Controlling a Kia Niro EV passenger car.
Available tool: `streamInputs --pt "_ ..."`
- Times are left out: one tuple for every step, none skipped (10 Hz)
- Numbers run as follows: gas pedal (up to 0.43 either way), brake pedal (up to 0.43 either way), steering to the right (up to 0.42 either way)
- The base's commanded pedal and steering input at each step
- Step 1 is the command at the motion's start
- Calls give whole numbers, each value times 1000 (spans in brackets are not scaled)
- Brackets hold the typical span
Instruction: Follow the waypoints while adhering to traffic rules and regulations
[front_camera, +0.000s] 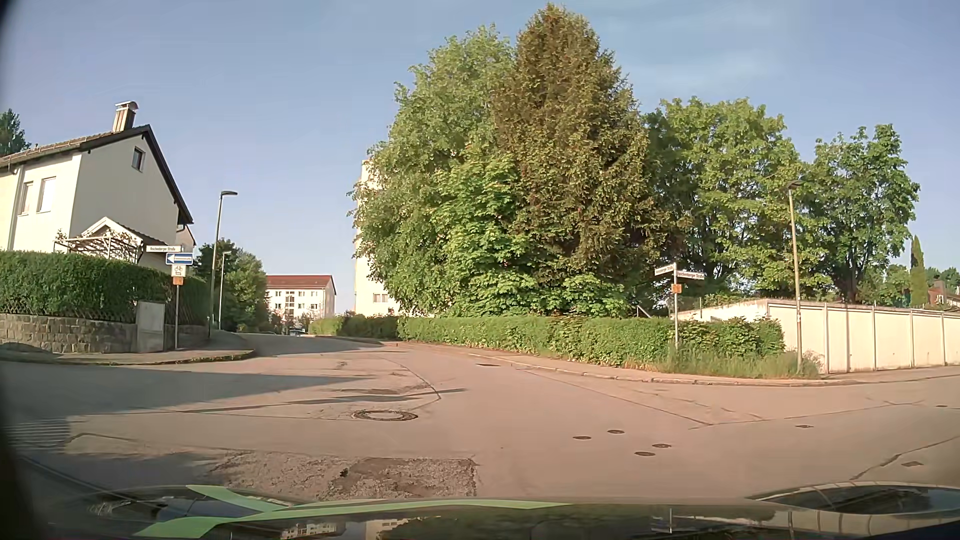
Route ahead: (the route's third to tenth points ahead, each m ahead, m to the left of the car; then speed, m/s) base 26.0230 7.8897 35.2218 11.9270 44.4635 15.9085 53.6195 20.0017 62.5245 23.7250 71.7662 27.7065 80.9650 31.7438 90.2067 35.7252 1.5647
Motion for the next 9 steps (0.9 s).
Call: streamInputs --pt "47 0 -183" --pt "47 0 -181" --pt "47 0 -178" --pt "47 0 -173" --pt "47 0 -163" --pt "47 0 -153" --pt "47 0 -143" --pt "47 0 -137" --pt "59 0 -137"
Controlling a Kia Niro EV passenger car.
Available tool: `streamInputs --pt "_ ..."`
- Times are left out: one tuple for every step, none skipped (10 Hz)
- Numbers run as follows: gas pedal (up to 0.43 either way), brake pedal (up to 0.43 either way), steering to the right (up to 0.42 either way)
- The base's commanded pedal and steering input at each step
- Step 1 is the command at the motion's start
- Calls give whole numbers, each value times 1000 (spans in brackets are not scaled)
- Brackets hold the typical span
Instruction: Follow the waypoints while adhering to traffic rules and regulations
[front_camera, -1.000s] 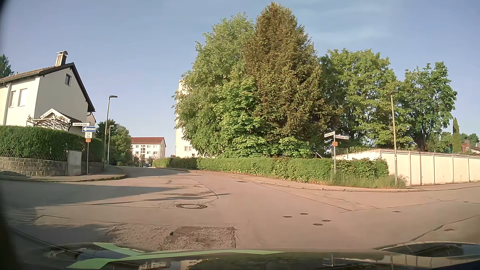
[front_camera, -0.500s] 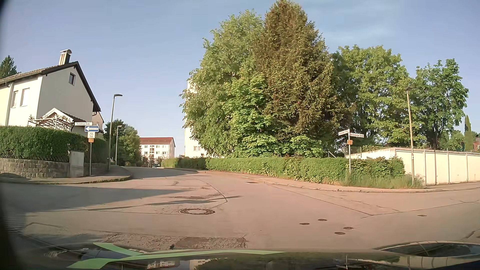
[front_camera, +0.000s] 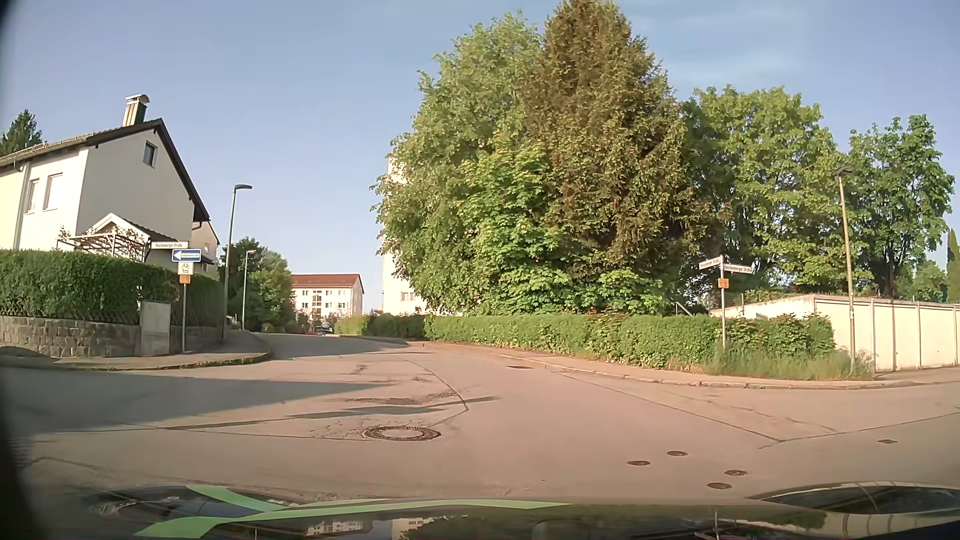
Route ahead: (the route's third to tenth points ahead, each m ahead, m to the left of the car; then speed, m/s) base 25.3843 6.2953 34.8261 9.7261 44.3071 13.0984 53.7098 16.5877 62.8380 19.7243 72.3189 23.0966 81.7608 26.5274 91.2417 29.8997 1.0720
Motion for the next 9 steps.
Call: streamInputs --pt "67 0 -140" --pt "67 0 -143" --pt "79 0 -146" --pt "79 0 -147" --pt "98 0 -147" --pt "98 0 -147" --pt "98 0 -146" --pt "98 0 -147" --pt "98 0 -146"
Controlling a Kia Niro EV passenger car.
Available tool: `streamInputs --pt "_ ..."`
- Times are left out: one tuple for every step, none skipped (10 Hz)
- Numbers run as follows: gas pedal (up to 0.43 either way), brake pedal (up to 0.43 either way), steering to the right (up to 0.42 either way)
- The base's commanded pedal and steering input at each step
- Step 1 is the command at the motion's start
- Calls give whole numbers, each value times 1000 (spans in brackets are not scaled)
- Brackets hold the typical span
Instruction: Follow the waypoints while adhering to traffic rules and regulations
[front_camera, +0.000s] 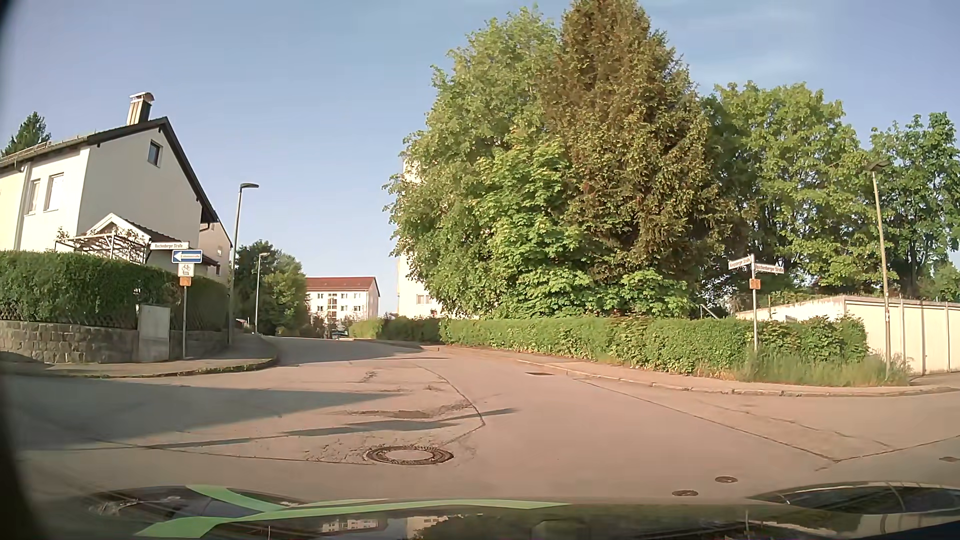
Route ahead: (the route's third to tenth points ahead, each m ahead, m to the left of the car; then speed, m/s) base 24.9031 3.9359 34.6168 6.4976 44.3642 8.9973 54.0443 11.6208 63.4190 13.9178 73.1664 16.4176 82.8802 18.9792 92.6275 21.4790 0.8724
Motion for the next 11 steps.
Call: streamInputs --pt "98 0 -145" --pt "98 0 -144" --pt "98 0 -140" --pt "98 0 -131" --pt "130 0 -113" --pt "157 0 -101" --pt "189 0 -88" --pt "209 0 -80" --pt "220 0 -76" --pt "220 0 -71" --pt "220 0 -57"
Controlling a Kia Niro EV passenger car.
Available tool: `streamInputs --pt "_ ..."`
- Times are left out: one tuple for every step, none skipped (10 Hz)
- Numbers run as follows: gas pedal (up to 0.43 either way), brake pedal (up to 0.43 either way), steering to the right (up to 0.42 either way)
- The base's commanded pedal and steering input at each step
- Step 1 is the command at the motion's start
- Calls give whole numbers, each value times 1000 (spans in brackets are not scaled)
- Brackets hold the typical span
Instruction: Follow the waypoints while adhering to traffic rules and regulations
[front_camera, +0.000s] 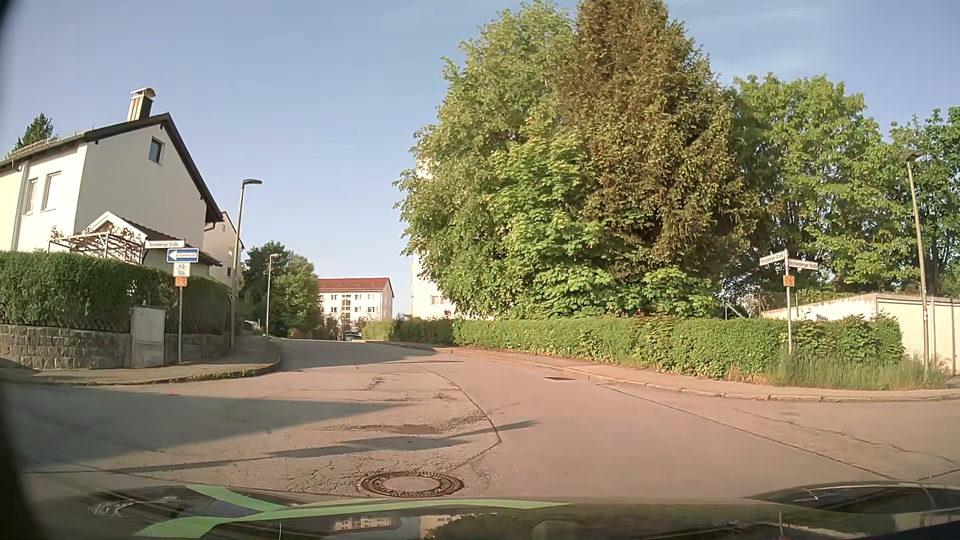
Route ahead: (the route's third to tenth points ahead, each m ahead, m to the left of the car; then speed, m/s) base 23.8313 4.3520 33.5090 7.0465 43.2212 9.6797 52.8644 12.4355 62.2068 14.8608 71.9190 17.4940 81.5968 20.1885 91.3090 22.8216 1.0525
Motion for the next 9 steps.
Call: streamInputs --pt "220 0 -45" --pt "220 0 -30" --pt "220 0 -21" --pt "228 0 -13" --pt "240 0 -7" --pt "240 0 -2" --pt "248 0 3" --pt "268 0 10" --pt "268 0 16"
